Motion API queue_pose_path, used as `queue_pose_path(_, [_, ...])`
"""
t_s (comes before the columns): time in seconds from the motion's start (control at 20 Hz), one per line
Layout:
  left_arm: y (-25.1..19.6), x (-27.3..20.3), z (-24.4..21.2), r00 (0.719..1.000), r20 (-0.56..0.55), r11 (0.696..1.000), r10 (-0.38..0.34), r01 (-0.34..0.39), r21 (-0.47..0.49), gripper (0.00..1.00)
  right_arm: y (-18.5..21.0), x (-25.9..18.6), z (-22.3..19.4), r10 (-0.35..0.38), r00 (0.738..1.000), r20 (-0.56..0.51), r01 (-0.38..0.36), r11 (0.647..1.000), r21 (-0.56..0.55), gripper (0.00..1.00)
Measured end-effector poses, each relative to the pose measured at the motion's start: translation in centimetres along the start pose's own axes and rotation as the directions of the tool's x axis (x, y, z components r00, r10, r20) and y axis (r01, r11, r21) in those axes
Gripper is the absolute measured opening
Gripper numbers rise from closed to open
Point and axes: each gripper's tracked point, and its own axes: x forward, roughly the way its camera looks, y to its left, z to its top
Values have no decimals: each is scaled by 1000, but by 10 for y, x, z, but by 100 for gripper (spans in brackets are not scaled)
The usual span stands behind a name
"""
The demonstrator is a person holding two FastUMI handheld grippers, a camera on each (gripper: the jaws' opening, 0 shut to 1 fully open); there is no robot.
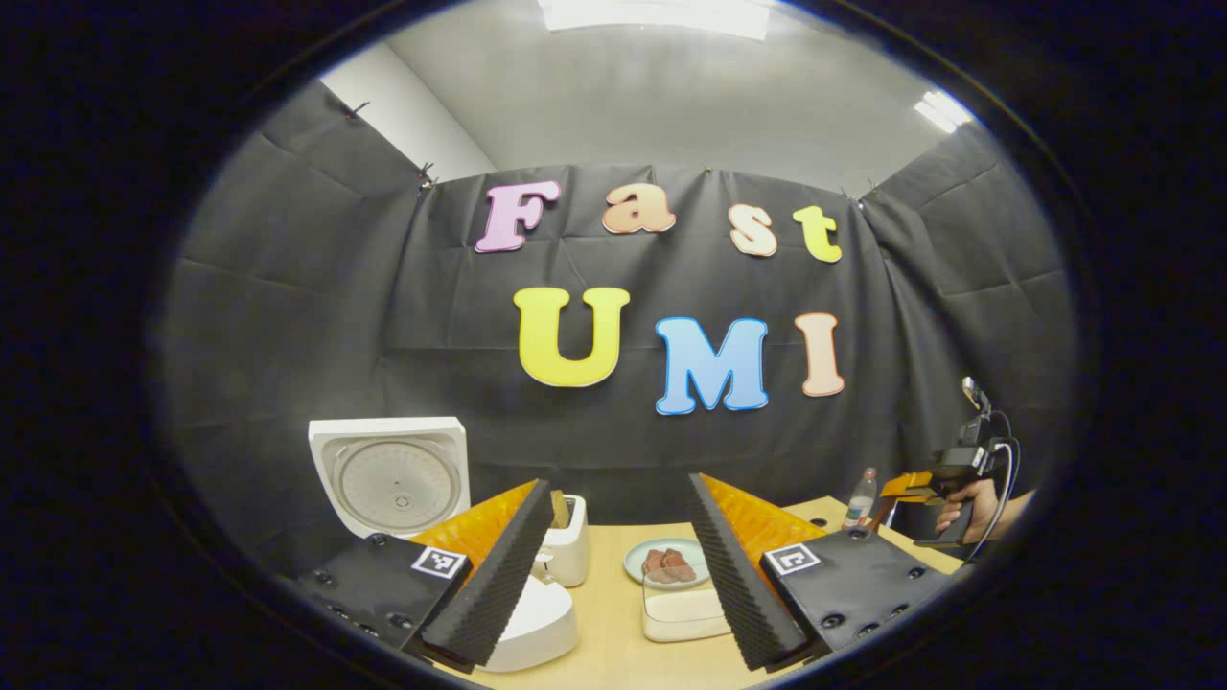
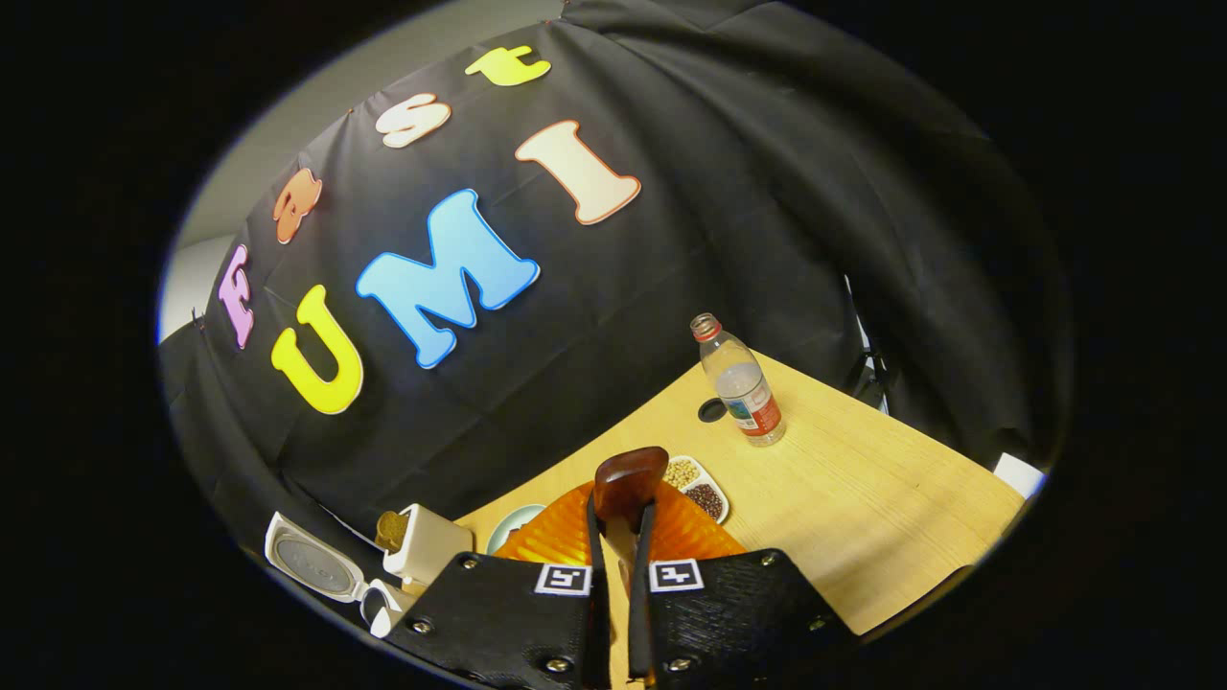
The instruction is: Close the left gripper, press the button to open the rice cooker; take a wooden spoon from the chopstick holder with the right hand, scoop a spoonful of rice and pour it into the rice cooker, then put the wooden spoon back into the chopstick holder.
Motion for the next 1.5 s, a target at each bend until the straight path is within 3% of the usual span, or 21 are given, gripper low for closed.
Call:
queue_pose_path(0.55, [24,-21,-3,995,-47,996,86,-85,27,97,-24,42,-40,-119,991,-57,114,991,-76,7])
queue_pose_path(0.75, [19,-18,-5,996,-56,997,71,-70,22,96,-33,35,-43,-152,988,-32,146,981,-131,12])
queue_pose_path(0.85, [10,-12,-8,998,-58,999,41,-41,5,97,-56,23,-37,-229,973,-1,224,952,-210,23])
queue_pose_path(0.9, [6,-9,-8,998,-57,1000,28,-28,2,98,-66,17,-35,-261,965,12,256,935,-246,34])
queue_pose_path(1.0, [-5,-3,-7,999,-52,1000,-6,6,-4,97,-75,-3,-31,-292,956,19,284,909,-304,68])
queue_pose_path(1.05, [-12,0,-6,999,-47,1000,-25,24,-4,96,-80,-11,-31,-303,953,22,294,899,-325,69])
queue_pose_path(1.2, [-28,8,-2,997,-29,997,-78,78,5,96,-62,-45,-20,-245,968,60,250,902,-353,75])
queue_pose_path(1.35, [-41,17,2,993,-12,993,-120,120,2,97,-38,-79,7,-225,965,135,261,873,-412,76])
queue_pose_path(1.4, [-43,20,6,992,-4,992,-129,129,0,97,-25,-86,18,-197,967,160,247,870,-427,87])
queue_pose_path(1.5, [-43,23,7,991,5,991,-133,133,-1,97,-4,-112,42,-151,963,224,241,854,-461,100])
